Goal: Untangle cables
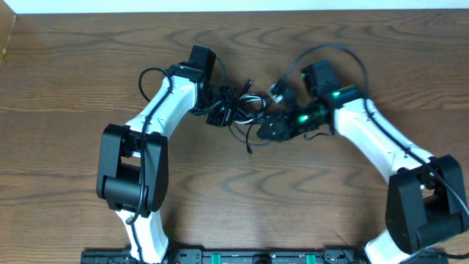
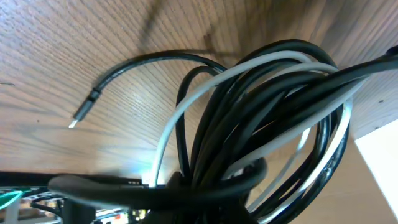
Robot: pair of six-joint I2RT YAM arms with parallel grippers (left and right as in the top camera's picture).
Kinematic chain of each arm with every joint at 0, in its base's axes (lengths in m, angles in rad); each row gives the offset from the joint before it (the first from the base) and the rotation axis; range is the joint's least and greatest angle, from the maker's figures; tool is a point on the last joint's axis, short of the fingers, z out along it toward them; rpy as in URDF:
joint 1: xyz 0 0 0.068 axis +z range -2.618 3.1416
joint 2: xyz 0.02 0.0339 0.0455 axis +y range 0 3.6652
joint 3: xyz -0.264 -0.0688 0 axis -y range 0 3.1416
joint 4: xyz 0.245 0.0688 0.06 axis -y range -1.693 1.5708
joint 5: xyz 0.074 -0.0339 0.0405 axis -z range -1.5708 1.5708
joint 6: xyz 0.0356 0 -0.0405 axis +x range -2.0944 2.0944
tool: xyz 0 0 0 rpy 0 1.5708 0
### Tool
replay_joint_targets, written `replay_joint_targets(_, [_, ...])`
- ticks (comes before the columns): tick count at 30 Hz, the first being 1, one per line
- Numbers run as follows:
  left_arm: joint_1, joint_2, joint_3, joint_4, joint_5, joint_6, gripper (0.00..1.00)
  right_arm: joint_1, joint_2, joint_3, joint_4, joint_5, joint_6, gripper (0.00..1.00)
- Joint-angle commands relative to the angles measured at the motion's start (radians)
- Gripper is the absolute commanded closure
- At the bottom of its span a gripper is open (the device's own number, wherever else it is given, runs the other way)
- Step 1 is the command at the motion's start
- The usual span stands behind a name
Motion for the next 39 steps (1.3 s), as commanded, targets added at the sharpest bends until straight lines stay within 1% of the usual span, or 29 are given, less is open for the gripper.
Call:
replay_joint_targets(1, [0.001,-0.025,-0.002,0.005,0.024,-0.054,0.93,0.067,-0.016,0.007,-0.004,0.206,-0.061,0.57])
replay_joint_targets(5, [0.001,-0.025,-0.002,0.005,0.024,-0.053,0.93,0.127,-0.016,0.007,-0.008,0.374,-0.061,0.63])
replay_joint_targets(8, [0.001,-0.025,-0.002,0.005,0.024,-0.053,0.93,0.163,-0.016,0.007,-0.006,0.490,-0.061,0.64])
replay_joint_targets(9, [0.001,-0.025,-0.002,0.005,0.024,-0.053,0.93,0.171,-0.016,0.007,-0.007,0.521,-0.060,0.67])
replay_joint_targets(12, [0.004,-0.025,-0.002,0.006,0.024,-0.053,0.93,0.178,-0.016,0.006,-0.017,0.558,-0.060,0.81])
replay_joint_targets(14, [0.006,-0.025,-0.002,0.006,0.024,-0.053,0.93,0.178,-0.016,0.006,-0.030,0.558,-0.056,0.86])
replay_joint_targets(18, [0.014,-0.025,-0.002,0.006,0.021,-0.045,0.92,0.178,-0.016,0.006,-0.056,0.562,-0.050,0.87])
replay_joint_targets(23, [0.017,-0.025,-0.002,0.009,0.016,-0.044,0.92,0.178,-0.016,0.006,-0.076,0.561,0.006,0.89])
replay_joint_targets(24, [0.017,-0.025,-0.002,0.013,0.016,-0.040,0.93,0.178,-0.016,0.006,-0.076,0.561,0.011,0.91])
replay_joint_targets(27, [0.017,-0.025,-0.002,0.016,0.016,-0.037,0.93,0.178,-0.016,0.006,-0.075,0.561,0.012,0.99])
replay_joint_targets(28, [0.017,-0.025,-0.002,0.017,0.016,-0.037,0.92,0.177,-0.016,0.006,-0.074,0.561,0.023,0.99])
replay_joint_targets(31, [0.016,-0.025,-0.002,0.016,0.016,-0.016,0.93,0.175,-0.016,0.006,-0.038,0.560,0.045,0.99])
replay_joint_targets(34, [0.016,-0.025,-0.002,0.016,0.017,0.029,0.94,0.172,-0.016,0.006,0.019,0.560,0.045,0.99])
replay_joint_targets(35, [0.016,-0.025,-0.002,0.016,0.017,0.043,0.92,0.170,-0.016,0.006,0.045,0.552,0.045,0.99])
replay_joint_targets(39, [0.016,-0.025,-0.002,0.016,0.018,0.071,0.93,0.169,-0.016,0.006,0.124,0.541,0.055,0.99])
